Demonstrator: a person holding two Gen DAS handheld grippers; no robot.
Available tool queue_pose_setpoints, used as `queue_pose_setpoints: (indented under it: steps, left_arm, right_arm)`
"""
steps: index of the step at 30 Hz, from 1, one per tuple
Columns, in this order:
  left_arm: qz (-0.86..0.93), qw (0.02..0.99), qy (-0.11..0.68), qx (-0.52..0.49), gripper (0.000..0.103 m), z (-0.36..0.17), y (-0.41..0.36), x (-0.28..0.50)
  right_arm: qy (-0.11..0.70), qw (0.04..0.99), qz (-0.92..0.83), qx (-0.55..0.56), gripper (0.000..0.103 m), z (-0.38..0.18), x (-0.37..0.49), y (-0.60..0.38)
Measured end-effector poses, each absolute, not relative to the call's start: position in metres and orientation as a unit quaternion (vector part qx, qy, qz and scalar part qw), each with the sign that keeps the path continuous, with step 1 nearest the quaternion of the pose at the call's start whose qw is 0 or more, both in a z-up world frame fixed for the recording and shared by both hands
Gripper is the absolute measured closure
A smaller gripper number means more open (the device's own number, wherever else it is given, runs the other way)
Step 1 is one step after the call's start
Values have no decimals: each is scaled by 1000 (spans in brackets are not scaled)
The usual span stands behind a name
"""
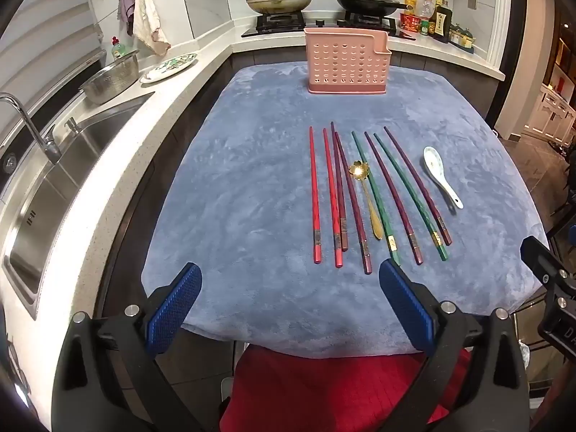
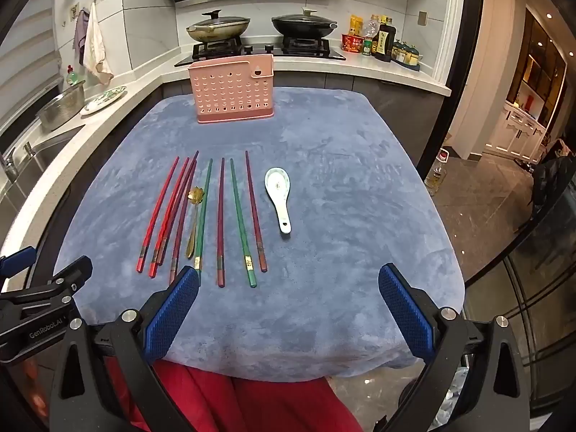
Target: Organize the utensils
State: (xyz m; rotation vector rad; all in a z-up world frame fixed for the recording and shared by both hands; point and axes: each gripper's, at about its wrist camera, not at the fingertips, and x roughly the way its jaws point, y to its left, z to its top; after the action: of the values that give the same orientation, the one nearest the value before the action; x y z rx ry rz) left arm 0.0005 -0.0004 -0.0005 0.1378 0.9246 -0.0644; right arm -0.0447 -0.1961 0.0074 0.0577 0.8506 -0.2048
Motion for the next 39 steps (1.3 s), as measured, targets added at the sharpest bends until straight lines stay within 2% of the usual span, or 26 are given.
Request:
queue_pose_setpoints:
  steps: [39]
  left_arm:
    - [-31, 895, 439, 68, 9, 2, 0, 1]
  right_arm:
    - [405, 908, -101, 27, 7, 9, -47, -197]
